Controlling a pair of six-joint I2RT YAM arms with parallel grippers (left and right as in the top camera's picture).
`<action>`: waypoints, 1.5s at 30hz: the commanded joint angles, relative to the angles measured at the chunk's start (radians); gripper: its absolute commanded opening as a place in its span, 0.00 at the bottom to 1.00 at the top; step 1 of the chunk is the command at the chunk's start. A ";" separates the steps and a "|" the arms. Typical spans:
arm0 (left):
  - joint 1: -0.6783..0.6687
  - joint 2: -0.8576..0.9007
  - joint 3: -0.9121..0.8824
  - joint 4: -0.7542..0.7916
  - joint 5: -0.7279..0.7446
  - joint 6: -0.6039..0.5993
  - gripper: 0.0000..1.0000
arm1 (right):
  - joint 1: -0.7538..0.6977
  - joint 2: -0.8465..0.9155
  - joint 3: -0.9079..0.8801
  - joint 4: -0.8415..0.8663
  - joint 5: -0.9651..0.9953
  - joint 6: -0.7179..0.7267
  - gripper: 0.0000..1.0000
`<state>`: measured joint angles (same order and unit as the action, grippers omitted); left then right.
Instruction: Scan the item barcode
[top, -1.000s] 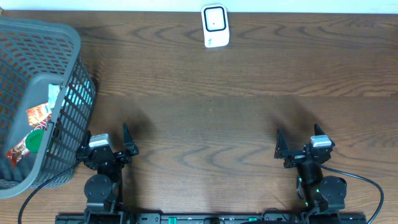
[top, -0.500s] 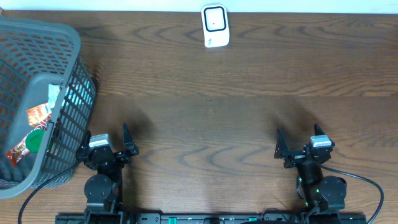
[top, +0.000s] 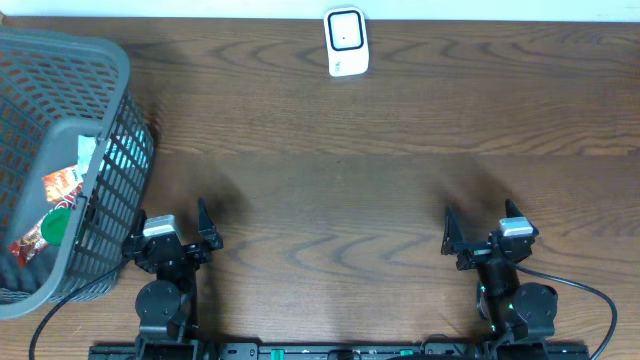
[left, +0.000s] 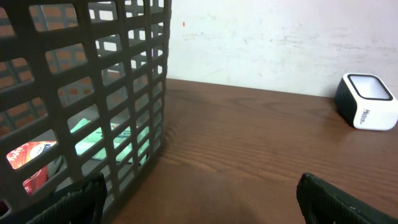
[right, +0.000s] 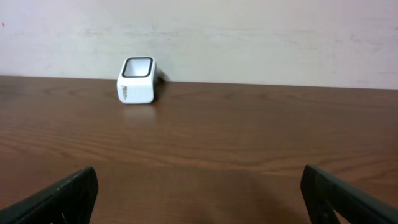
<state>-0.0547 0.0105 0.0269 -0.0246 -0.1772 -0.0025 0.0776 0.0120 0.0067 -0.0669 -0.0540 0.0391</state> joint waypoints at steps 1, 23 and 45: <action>0.004 -0.005 -0.023 -0.034 0.009 0.009 0.98 | -0.004 -0.005 -0.001 -0.004 0.003 -0.011 0.99; 0.004 -0.005 -0.023 -0.034 0.009 0.010 0.98 | -0.004 -0.005 -0.001 -0.005 0.003 -0.011 0.99; 0.003 -0.005 -0.022 -0.007 0.529 -0.202 0.98 | -0.004 -0.005 -0.001 -0.004 0.003 -0.011 0.99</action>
<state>-0.0547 0.0105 0.0227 -0.0208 0.1505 -0.1608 0.0776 0.0120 0.0067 -0.0669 -0.0540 0.0391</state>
